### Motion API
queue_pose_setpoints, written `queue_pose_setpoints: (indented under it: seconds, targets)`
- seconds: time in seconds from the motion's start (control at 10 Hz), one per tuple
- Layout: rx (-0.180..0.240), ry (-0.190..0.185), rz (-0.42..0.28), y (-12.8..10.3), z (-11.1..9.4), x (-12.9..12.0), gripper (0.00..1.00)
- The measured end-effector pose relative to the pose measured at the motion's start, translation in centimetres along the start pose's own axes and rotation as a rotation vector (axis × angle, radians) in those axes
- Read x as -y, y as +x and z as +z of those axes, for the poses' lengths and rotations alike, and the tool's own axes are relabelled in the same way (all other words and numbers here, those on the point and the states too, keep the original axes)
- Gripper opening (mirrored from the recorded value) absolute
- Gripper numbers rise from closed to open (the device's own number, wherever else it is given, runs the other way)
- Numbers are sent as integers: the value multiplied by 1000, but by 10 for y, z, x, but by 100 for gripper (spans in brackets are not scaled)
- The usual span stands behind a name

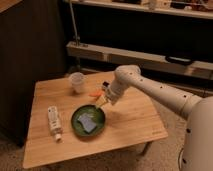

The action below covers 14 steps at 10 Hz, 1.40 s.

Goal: Drag the ceramic bowl in a circle

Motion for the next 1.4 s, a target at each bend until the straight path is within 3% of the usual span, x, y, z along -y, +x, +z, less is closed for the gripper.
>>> queue_pose_setpoints:
  seconds: [0.3,0.5,0.9,1.4]
  targets:
    - [35,-57,15,5,12,-10,58]
    - [59,-68,29,11,21,-17,58]
    - [115,-31,16,19,47,-16,58]
    - [160,-2,-15,12,55,-12,58]
